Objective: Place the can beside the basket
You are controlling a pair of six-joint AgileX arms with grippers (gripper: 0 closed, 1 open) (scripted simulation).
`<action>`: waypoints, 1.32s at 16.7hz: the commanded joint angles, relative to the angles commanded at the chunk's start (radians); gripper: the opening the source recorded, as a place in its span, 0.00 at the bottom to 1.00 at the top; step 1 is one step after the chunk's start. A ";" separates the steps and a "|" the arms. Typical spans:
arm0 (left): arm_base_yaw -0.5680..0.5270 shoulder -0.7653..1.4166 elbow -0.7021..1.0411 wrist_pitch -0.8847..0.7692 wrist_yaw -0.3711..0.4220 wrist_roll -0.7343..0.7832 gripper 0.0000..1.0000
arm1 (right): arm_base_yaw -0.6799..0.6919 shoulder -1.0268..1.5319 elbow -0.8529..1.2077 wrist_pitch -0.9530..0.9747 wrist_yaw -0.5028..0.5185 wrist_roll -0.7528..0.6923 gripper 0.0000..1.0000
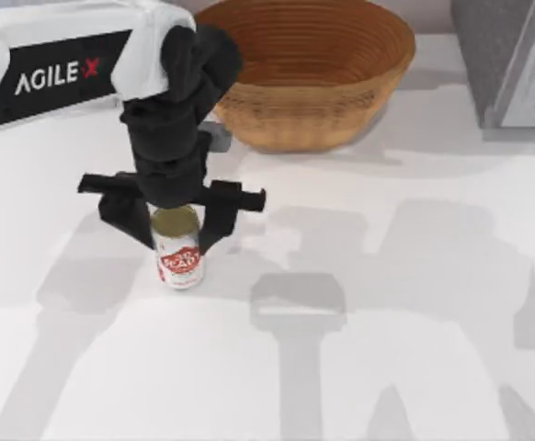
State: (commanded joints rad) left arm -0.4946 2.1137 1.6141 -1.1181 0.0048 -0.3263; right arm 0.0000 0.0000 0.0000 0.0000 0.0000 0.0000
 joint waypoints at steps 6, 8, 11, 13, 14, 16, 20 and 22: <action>-0.148 -0.007 0.049 -0.011 -0.004 -0.284 0.00 | 0.000 0.000 0.000 0.000 0.000 0.000 1.00; -0.155 -0.008 0.050 -0.011 -0.005 -0.295 0.00 | 0.000 0.000 0.000 0.000 0.000 0.000 1.00; -0.150 -0.005 0.047 -0.010 -0.004 -0.292 0.00 | 0.000 0.000 0.000 0.000 0.000 0.000 1.00; -0.151 -0.005 0.041 -0.002 -0.005 -0.293 0.00 | 0.000 0.000 0.000 0.000 0.000 0.000 1.00; -0.152 -0.003 0.037 0.003 -0.004 -0.293 0.00 | 0.000 0.000 0.000 0.000 0.000 0.000 1.00; -0.154 -0.002 0.030 0.015 -0.005 -0.294 0.00 | 0.000 0.000 0.000 0.000 0.000 0.000 1.00; -0.154 -0.002 0.028 0.018 -0.005 -0.295 0.00 | 0.000 0.000 0.000 0.000 0.000 0.000 1.00; -0.154 -0.002 0.028 0.018 -0.005 -0.295 0.15 | 0.000 0.000 0.000 0.000 0.000 0.000 1.00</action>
State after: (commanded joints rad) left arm -0.6490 2.1121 1.6425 -1.1006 0.0000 -0.6208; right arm 0.0000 0.0000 0.0000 0.0000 0.0000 0.0000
